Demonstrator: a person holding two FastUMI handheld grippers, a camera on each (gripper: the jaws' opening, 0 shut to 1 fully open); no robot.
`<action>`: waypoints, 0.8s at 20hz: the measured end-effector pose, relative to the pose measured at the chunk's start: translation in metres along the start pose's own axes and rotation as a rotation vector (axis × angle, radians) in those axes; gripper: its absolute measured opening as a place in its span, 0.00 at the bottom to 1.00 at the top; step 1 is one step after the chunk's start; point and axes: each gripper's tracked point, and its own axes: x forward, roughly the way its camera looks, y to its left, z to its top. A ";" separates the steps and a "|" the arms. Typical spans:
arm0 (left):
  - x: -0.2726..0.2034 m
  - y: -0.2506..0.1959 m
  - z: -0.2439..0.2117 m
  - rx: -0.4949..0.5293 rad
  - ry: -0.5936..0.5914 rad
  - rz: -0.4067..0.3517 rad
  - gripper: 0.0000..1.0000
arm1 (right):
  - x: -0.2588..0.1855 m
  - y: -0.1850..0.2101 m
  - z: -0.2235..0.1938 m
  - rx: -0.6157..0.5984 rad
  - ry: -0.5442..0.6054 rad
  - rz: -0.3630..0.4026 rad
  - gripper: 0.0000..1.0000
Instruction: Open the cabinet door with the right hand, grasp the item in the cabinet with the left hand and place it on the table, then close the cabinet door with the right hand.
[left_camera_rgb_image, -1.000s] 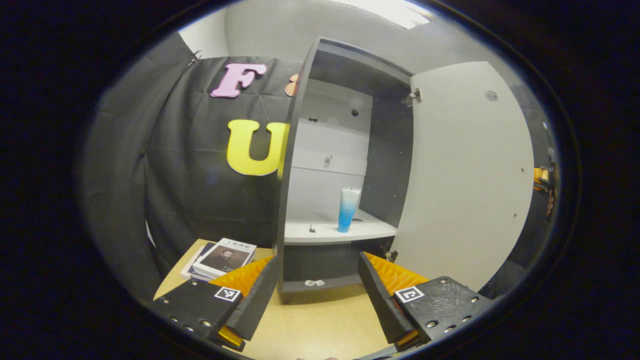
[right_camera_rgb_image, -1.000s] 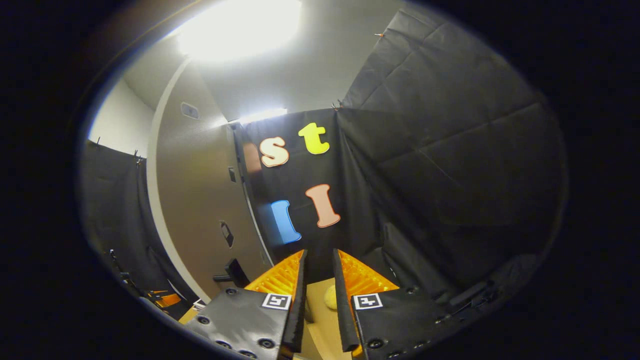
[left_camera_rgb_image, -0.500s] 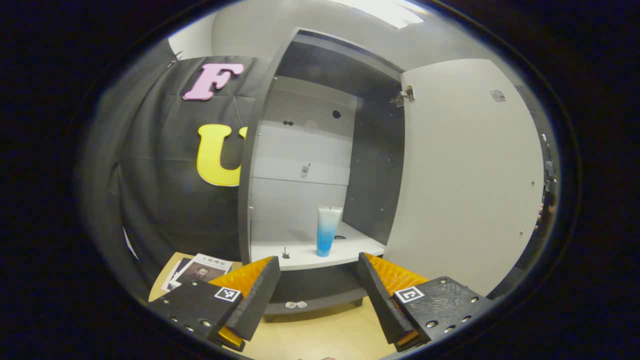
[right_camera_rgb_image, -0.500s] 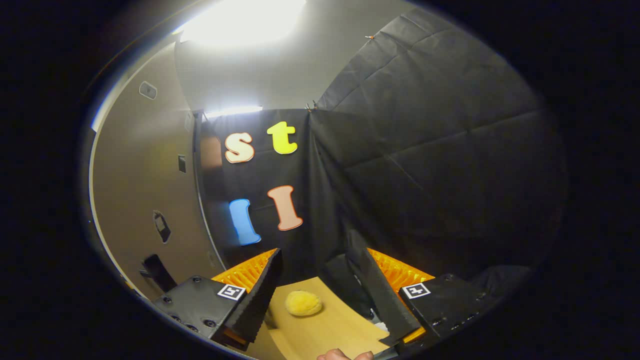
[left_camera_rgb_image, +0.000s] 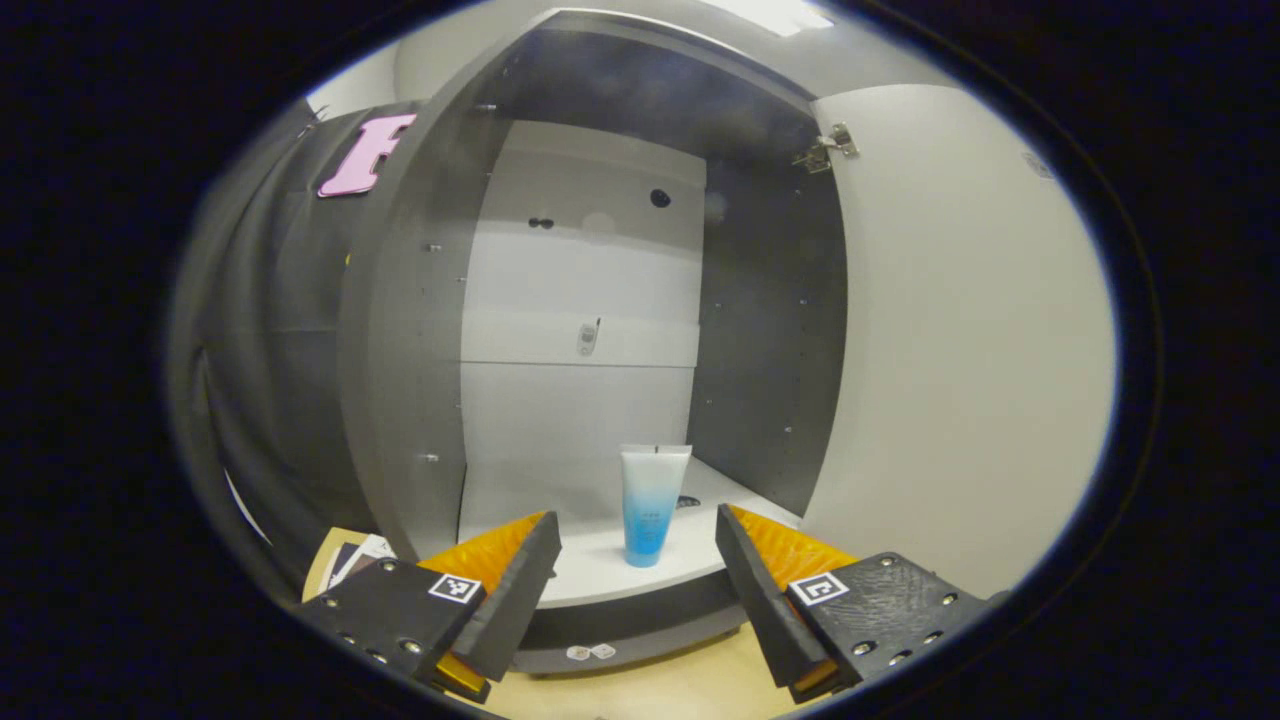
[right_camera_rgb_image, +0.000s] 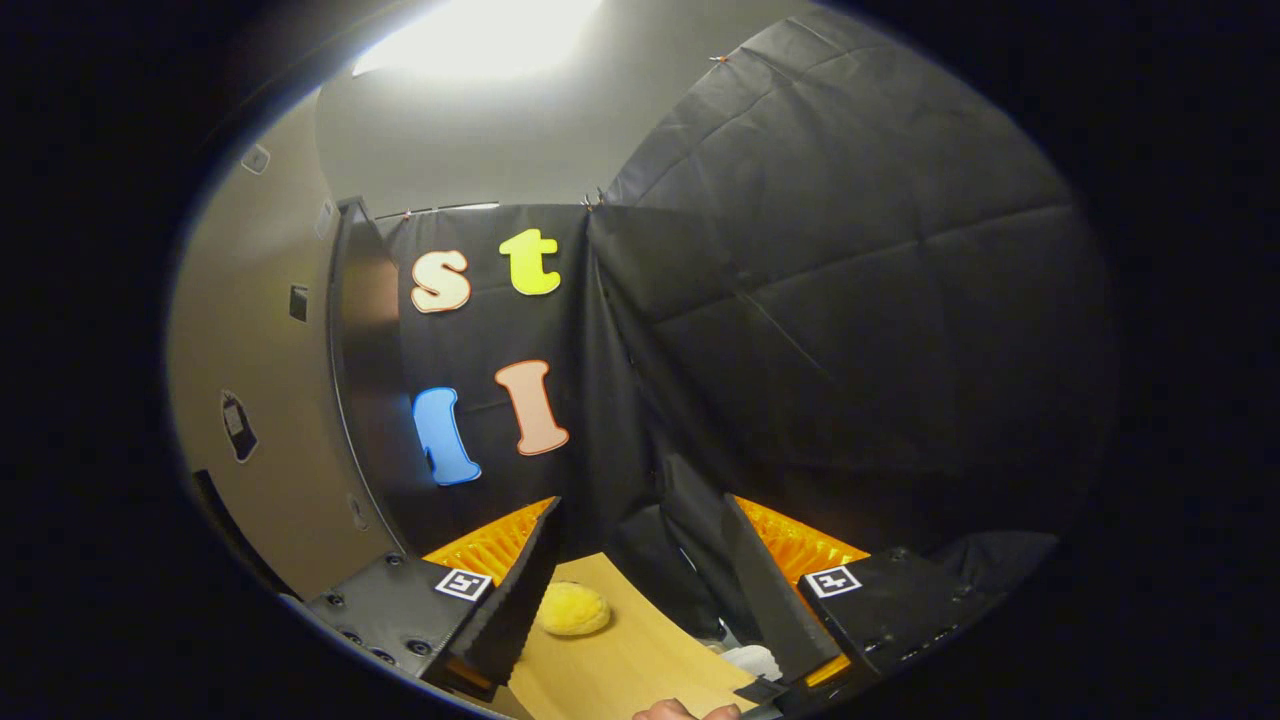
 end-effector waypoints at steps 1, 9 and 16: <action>0.009 -0.004 -0.001 0.000 0.004 -0.004 0.95 | 0.004 -0.002 -0.003 -0.008 0.008 -0.005 0.98; 0.072 -0.009 -0.030 0.025 0.083 0.046 0.95 | 0.043 -0.004 -0.036 -0.066 0.092 -0.005 0.98; 0.104 0.001 -0.054 -0.025 0.135 0.094 0.70 | 0.064 -0.011 -0.049 0.069 0.139 0.022 0.98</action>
